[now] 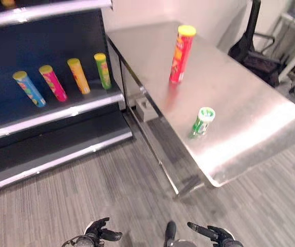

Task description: Put the goods on the table back onto the shelves and tidy them up.

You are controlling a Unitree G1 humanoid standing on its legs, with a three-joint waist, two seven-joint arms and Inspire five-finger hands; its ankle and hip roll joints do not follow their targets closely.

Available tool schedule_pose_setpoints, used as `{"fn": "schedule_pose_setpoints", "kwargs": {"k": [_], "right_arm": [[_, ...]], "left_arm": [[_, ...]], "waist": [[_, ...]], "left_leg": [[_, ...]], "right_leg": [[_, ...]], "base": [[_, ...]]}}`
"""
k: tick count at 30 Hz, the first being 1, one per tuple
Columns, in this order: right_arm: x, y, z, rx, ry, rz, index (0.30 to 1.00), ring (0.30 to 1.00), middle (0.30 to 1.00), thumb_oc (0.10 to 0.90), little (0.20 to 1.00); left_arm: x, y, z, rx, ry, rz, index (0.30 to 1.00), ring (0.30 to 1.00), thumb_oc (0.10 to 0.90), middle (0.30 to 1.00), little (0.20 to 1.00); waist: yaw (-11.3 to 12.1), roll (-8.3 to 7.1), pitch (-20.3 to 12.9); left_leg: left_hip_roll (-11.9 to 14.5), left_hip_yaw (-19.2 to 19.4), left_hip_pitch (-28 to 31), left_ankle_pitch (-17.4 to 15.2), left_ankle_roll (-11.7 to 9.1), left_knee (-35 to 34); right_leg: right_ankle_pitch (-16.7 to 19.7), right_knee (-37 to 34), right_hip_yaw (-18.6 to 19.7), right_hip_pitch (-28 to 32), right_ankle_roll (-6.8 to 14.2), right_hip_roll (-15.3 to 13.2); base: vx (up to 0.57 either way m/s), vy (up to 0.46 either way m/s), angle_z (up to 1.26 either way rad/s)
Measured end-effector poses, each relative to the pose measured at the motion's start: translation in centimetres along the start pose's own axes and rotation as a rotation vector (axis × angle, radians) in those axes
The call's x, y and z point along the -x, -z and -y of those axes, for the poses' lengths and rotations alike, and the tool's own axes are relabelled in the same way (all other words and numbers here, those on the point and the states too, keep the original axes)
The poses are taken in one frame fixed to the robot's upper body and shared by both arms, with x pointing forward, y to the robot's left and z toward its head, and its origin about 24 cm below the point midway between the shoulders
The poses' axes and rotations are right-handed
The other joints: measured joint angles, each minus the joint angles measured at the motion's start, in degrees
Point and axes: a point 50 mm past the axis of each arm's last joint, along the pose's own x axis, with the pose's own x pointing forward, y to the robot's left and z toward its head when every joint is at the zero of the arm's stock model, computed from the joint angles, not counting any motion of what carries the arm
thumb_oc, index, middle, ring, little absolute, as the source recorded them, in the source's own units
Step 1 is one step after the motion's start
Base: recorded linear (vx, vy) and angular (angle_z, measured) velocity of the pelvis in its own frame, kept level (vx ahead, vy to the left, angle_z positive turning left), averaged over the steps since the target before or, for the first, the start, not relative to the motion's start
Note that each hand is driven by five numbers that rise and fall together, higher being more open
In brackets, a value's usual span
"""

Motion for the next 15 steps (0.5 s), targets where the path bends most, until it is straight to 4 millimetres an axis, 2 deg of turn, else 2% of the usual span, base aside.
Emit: {"fn": "schedule_pose_setpoints", "kwargs": {"k": [1, 2, 3, 4, 5, 6, 7, 8, 9, 10, 11, 12, 14, 15], "right_arm": [[0.1, 0.5, -0.2, -0.029, 0.001, -0.011, 0.900, 0.900, 0.900, 0.800, 0.900], [0.0, 0.7, -0.1, -0.024, 0.007, -0.029, 0.900, 0.900, 0.900, 0.800, 0.900], [-0.1, 0.5, 0.0, -0.016, 0.018, -0.044, 0.900, 0.900, 0.900, 0.800, 0.900], [-0.2, 0.4, 0.1, -0.012, 0.032, -0.045, 0.900, 0.900, 0.900, 0.800, 0.900], [-0.1, 0.5, 0.3, -0.011, 0.040, -0.046, 0.900, 0.900, 0.900, 0.800, 0.900], [-0.1, 0.7, 0.7, -0.010, 0.052, -0.049, 0.900, 0.900, 0.900, 0.800, 0.900], [0.0, 1.1, 1.3, -0.012, 0.079, -0.063, 0.900, 0.900, 0.900, 0.800, 0.900], [0.1, 2.0, 1.6, -0.011, 0.088, -0.100, 0.900, 0.900, 0.900, 0.800, 0.900], [0.3, 2.9, 1.6, -0.010, 0.089, -0.122, 0.900, 0.900, 0.900, 0.800, 0.900], [0.7, 4.4, 1.8, -0.026, 0.099, -0.156, 0.900, 0.900, 0.900, 0.800, 0.900], [1.0, 5.2, 1.1, -0.052, 0.084, -0.177, 0.900, 0.900, 0.900, 0.800, 0.900], [1.1, 5.8, 0.8, -0.090, 0.083, -0.192, 0.900, 0.900, 0.900, 0.800, 0.900], [1.2, 5.9, 1.2, -0.235, 0.116, -0.187, 0.900, 0.900, 0.900, 0.800, 0.900], [1.4, 6.3, 1.8, -0.300, 0.145, -0.193, 0.900, 0.900, 0.900, 0.800, 0.900]], "left_arm": [[-0.2, -2.2, 0.3, 0.004, 0.014, 0.076, 0.900, 0.900, 0.800, 0.900, 0.900], [-0.3, -3.5, 0.4, 0.015, 0.019, 0.119, 0.900, 0.900, 0.800, 0.900, 0.900], [-0.3, -3.5, 0.3, 0.026, 0.018, 0.122, 0.900, 0.900, 0.800, 0.900, 0.900], [-0.3, -3.2, 0.3, 0.029, 0.016, 0.111, 0.900, 0.900, 0.800, 0.900, 0.900], [-0.2, -2.9, 0.3, 0.030, 0.016, 0.104, 0.900, 0.900, 0.800, 0.900, 0.900], [-0.2, -2.7, 0.4, 0.030, 0.018, 0.097, 0.900, 0.900, 0.800, 0.900, 0.900], [-0.3, -2.6, 0.7, 0.034, 0.026, 0.094, 0.900, 0.900, 0.800, 0.900, 0.900], [-0.3, -2.8, 0.8, 0.033, 0.026, 0.096, 0.900, 0.900, 0.800, 0.900, 0.900], [-0.3, -2.8, 0.8, 0.030, 0.028, 0.097, 0.900, 0.900, 0.800, 0.900, 0.900], [-0.3, -2.8, 1.1, 0.023, 0.037, 0.094, 0.900, 0.900, 0.800, 0.900, 0.900], [-0.4, -2.8, 0.8, 0.027, 0.026, 0.088, 0.900, 0.900, 0.800, 0.900, 0.900], [-0.4, -2.6, 0.5, 0.035, 0.015, 0.079, 0.900, 0.900, 0.800, 0.900, 0.900], [-0.3, -1.3, -1.0, 0.056, -0.031, 0.032, 0.900, 0.900, 0.800, 0.900, 0.900], [-0.2, -1.0, -2.0, 0.046, -0.057, 0.020, 0.900, 0.900, 0.800, 0.900, 0.900]], "waist": [[-0.2, -2.64, -0.6], [0.3, -4.00, 0.4], [0.0, -4.38, 0.7], [-0.1, -4.56, 0.9], [-0.5, -4.52, 0.9], [-1.2, -3.80, 1.3], [-2.0, -1.71, 1.4], [-2.9, -0.59, 1.5], [-3.4, -0.03, 1.2], [-4.8, 2.53, 0.5], [-5.1, 1.90, 0.6], [-5.5, 1.62, 0.7], [-5.7, 1.66, 0.8], [-6.4, 1.54, 0.8]], "left_leg": [[-0.7, -1.3, -12.8, 0.0, -3.2, 18.9], [-0.7, -0.9, -19.4, 0.7, -4.5, 29.2], [-0.2, -0.2, -22.5, 0.0, -4.4, 31.7], [1.3, 2.5, -22.9, -0.8, -3.8, 26.6], [2.5, 4.8, -21.7, -0.4, -3.9, 18.6], [4.1, 5.5, -21.3, 1.0, -5.3, 9.7], [6.2, 7.5, -19.4, 3.8, -5.6, -2.5], [6.7, 8.1, -18.6, 6.0, -5.3, -6.9], [5.4, 8.1, -17.9, 6.9, -4.6, -5.8], [2.4, 8.5, -12.5, 7.8, -1.0, -7.0], [-0.6, 10.0, -11.6, 7.5, 1.4, -7.1], [-2.4, 10.9, -10.5, 7.1, 2.0, -7.1], [-5.0, 13.9, -8.9, 5.4, 4.4, -7.1], [-6.0, 14.0, -8.6, 4.9, 5.1, -7.2]], "right_leg": [[-1.9, 0.0, -3.0, -0.9, -1.9, -0.6], [-1.3, 0.0, -3.3, -0.9, -3.9, -1.2], [-1.3, 0.0, -3.1, -0.8, -4.0, -1.1], [-1.3, 0.0, -3.0, -0.6, -4.0, -0.8], [-1.6, 0.0, -2.9, -0.3, -4.3, -0.4], [-2.6, 0.0, -2.8, 0.5, -4.1, 0.3], [-3.6, 0.0, -2.8, 0.9, -3.5, 2.0], [-3.9, 0.0, -2.7, 1.7, -3.4, 2.6], [-4.1, -0.1, -2.5, 1.9, -3.1, 1.8], [-3.4, 0.1, -0.6, 1.9, -0.7, 0.2], [-3.1, 1.1, 0.8, 1.4, 1.1, -2.9], [-2.7, 1.3, 2.1, 1.4, 2.3, -4.8], [-3.1, 3.4, 4.9, 0.5, 5.1, -7.9], [-3.2, 3.1, 4.8, 0.4, 6.2, -9.1]], "base": [[0.04, -0.194, 0.89], [0.03, -0.046, 0.72], [0.04, 0.009, 0.01], [0.08, 0.103, -0.21], [0.10, 0.135, -0.28], [0.12, 0.170, -0.32], [0.07, 0.141, -0.31], [0.05, 0.218, -0.26], [0.06, 0.309, -0.42], [0.06, 0.420, -0.54], [0.04, 0.370, -0.60], [0.02, 0.273, -0.64], [0.02, 0.113, -0.65], [0.03, 0.079, -0.30]]}}
